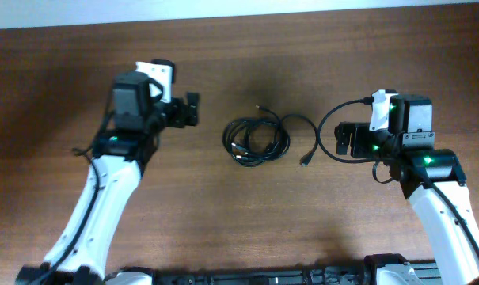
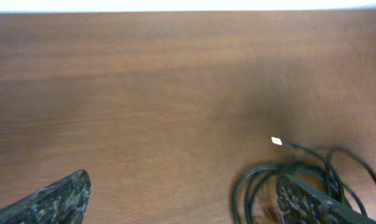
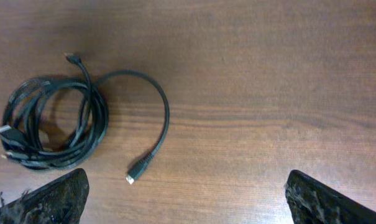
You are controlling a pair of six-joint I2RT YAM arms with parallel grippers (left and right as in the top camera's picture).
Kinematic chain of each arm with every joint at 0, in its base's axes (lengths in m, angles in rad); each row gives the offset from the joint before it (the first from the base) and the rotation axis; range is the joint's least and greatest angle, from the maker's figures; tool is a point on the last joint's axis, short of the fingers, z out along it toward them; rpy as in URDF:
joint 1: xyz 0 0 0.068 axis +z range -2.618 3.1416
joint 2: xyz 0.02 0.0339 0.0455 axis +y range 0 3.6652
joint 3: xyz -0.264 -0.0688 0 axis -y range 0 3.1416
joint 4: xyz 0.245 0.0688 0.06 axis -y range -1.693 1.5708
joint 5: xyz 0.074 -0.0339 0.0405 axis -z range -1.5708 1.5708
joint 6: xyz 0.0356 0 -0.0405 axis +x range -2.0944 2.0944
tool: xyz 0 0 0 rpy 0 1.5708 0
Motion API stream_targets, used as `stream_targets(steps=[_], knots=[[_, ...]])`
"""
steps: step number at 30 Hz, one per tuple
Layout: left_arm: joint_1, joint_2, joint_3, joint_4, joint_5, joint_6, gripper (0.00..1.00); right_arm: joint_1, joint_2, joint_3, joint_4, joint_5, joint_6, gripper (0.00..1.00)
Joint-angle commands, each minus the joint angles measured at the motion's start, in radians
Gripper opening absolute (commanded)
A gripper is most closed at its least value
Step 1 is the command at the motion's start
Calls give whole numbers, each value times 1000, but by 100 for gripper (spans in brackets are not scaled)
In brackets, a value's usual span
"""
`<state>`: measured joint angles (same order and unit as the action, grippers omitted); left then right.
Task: Untangle cables
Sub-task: 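Move both grippers forward toward the black cable bundle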
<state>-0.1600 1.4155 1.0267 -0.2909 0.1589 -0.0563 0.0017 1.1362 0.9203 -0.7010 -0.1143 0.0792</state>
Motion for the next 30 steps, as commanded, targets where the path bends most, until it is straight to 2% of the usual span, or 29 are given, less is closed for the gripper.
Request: stream_targets(steps=[1,6,14,16,23,26,28,30], knots=[[-94,60,23,-54,21,-11,98,5,-18,23,-14,-60,8,98],[-196,138,148,-101,10,-3,99,5,-18,24,-29,-115,9,99],[-288,297,174,2,47,-6,100,5,-18,24,-25,-115,8,98],[-313,354,174,51,43,1,89,5,-18,24,-25,-115,8,98],[-350,509,174,111,-9,42,84,5,-18,23,-24,-115,8,98],[-370,551,174,110,-23,115,75,5,-18,24,-25,-115,8,98],[-386,575,172,95,-87,114,74,5,-18,24,-25,-115,8,98],[-397,582,172,84,-119,114,66,5,-18,24,-25,-115,8,98]])
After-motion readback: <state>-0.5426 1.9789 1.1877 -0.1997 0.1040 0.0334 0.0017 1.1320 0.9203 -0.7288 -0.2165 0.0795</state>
